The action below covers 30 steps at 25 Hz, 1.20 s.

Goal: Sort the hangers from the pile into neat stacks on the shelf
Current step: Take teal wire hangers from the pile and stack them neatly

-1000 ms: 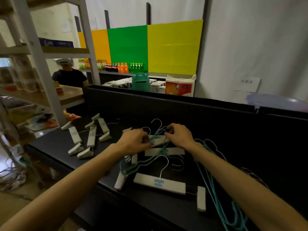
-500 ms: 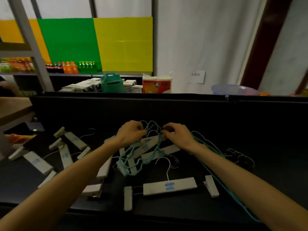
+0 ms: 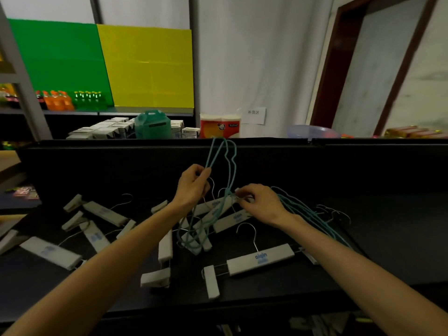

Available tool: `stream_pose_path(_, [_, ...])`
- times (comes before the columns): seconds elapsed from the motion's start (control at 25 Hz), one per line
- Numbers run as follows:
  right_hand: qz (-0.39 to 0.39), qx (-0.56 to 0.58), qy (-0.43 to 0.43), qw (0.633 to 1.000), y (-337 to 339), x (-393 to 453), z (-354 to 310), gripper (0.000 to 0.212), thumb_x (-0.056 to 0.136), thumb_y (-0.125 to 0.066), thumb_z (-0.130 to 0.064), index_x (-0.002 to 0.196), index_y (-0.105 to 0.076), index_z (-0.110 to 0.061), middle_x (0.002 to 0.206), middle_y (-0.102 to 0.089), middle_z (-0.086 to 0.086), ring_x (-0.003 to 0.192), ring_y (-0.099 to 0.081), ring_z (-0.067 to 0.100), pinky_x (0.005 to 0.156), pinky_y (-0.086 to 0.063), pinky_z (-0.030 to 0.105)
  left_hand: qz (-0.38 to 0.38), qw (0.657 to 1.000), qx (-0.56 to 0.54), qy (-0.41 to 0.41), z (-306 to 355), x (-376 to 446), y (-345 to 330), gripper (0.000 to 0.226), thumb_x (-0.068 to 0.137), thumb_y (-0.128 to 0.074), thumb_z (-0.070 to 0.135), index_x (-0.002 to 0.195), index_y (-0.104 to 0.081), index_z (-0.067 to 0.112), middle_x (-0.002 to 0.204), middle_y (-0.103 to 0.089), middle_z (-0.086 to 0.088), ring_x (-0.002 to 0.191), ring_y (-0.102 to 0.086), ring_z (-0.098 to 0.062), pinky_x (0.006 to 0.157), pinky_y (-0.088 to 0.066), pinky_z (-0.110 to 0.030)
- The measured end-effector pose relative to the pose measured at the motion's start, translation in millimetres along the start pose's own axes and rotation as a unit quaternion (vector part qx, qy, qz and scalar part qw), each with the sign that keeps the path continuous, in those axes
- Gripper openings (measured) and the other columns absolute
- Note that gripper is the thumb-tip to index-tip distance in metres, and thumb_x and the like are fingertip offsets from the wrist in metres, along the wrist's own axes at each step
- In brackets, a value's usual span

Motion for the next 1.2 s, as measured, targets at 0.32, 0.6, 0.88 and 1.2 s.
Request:
stream_pose_path(0.32, [0.09, 0.062, -0.003, 0.994, 21.8, -11.3, -16.1, 0.024, 0.101, -0.057, -0.021, 0.12, -0.071, -0.02, 0.11, -0.071, -0.008, 0.1, -0.066, 0.004, 0.087, -0.054, 0.027, -0.01, 0.991, -0.109, 0.075, -0.1, -3.5, 6.3, 0.033, 0.103, -0.054, 0.04, 0.098, -0.071, 0.012, 0.078, -0.068, 0.002, 0.065, -0.058, -0.009, 0.056, -0.043, -0.024])
stream_pose_path(0.6, [0.095, 0.168, -0.06, 0.979, 37.2, -19.7, -13.6, 0.017, 0.1, -0.059, -0.017, 0.107, -0.074, -0.018, 0.082, -0.072, -0.006, 0.066, -0.069, 0.013, 0.058, -0.053, 0.025, -0.111, 0.949, -0.255, 0.151, -4.9, -4.3, -18.9, 0.033, 0.104, -0.051, 0.04, 0.111, -0.067, 0.012, 0.084, -0.063, 0.002, 0.064, -0.054, -0.007, 0.053, -0.042, -0.022])
stream_pose_path(0.88, [0.119, 0.219, -0.094, 0.964, 64.6, -22.9, 7.0, 0.016, 0.097, -0.063, -0.021, 0.105, -0.076, -0.016, 0.101, -0.076, -0.006, 0.097, -0.07, 0.003, 0.09, -0.053, 0.024, -0.16, 0.937, -0.248, 0.186, -39.0, -17.9, -45.2, 0.04, 0.105, -0.048, 0.039, 0.126, -0.064, 0.01, 0.075, -0.06, 0.002, 0.062, -0.053, -0.01, 0.057, -0.041, -0.026])
stream_pose_path(1.2, [0.185, 0.364, -0.179, 0.895, 128.3, -59.4, 60.5, 0.021, 0.095, -0.062, -0.015, 0.078, -0.071, -0.008, 0.046, -0.038, -0.003, 0.036, -0.029, 0.011, 0.037, -0.022, 0.022, -0.134, 0.951, -0.277, 0.043, 66.8, -0.6, -67.2, 0.025, 0.107, -0.043, 0.018, 0.121, -0.064, 0.013, 0.066, -0.05, 0.006, 0.047, -0.035, -0.004, 0.04, -0.03, -0.016])
Point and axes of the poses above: each hand's wrist, its own x-axis towards the middle knuckle, its own y-axis out of the back of the hand, z = x × y, the point moved 9 cm from there along x, towards the middle knuckle
